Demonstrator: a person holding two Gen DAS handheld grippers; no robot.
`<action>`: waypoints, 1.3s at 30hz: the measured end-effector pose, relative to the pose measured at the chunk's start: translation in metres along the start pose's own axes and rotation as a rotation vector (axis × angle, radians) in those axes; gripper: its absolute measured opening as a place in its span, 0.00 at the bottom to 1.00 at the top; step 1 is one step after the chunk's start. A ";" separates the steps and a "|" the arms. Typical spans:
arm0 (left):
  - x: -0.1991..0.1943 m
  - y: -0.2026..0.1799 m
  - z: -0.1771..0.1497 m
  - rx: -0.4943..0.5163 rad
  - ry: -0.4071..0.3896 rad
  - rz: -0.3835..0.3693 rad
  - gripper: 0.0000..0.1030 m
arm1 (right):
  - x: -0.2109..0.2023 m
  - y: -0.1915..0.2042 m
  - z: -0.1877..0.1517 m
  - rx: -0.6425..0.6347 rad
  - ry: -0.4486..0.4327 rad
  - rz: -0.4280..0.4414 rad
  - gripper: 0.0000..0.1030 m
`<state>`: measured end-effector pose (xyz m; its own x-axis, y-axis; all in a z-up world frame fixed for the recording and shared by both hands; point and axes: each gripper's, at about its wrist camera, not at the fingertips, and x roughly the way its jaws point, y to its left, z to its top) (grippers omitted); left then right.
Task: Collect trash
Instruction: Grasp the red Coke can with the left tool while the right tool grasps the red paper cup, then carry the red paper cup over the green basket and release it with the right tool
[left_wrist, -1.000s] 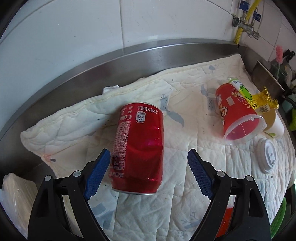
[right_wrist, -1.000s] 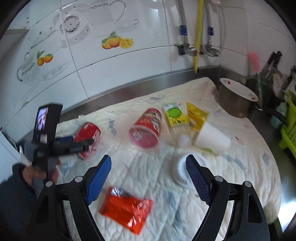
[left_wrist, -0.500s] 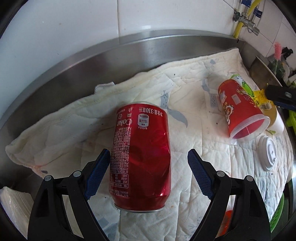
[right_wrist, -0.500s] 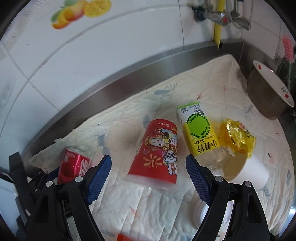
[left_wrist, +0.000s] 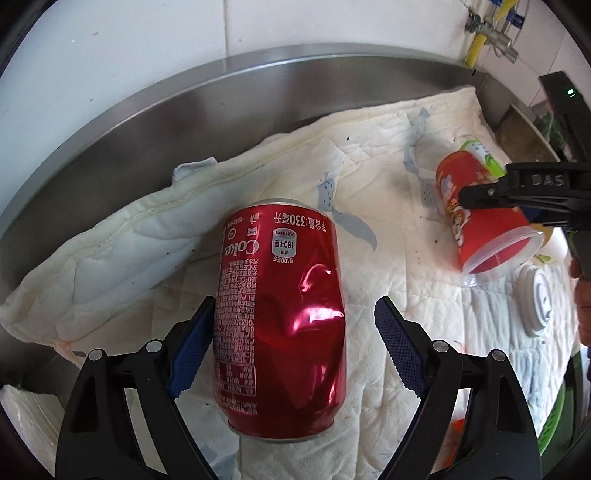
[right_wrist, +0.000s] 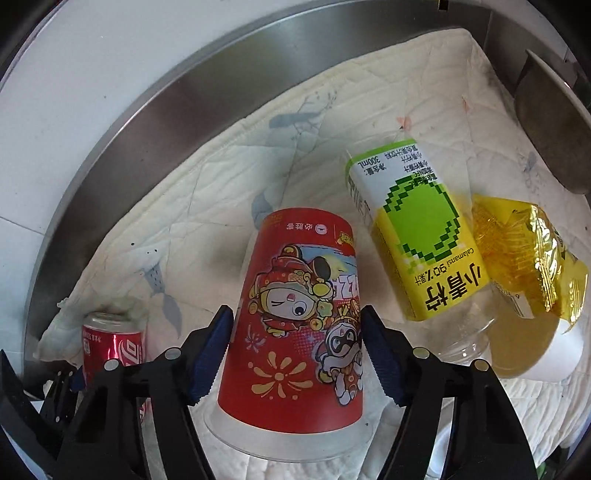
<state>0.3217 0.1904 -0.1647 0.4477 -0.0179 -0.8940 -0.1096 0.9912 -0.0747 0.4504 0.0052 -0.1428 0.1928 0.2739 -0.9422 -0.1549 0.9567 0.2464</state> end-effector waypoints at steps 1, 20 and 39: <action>0.001 -0.001 0.000 0.003 0.002 0.003 0.80 | -0.002 0.000 -0.002 -0.004 -0.005 0.002 0.65; -0.064 -0.024 -0.018 0.006 -0.102 -0.087 0.60 | -0.126 -0.061 -0.139 0.001 -0.253 0.131 0.65; -0.154 -0.208 -0.123 0.308 -0.150 -0.373 0.60 | -0.173 -0.254 -0.396 0.348 -0.358 -0.276 0.65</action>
<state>0.1664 -0.0291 -0.0660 0.5313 -0.3818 -0.7562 0.3388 0.9139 -0.2234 0.0725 -0.3236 -0.1325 0.5063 -0.0327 -0.8618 0.2646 0.9570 0.1191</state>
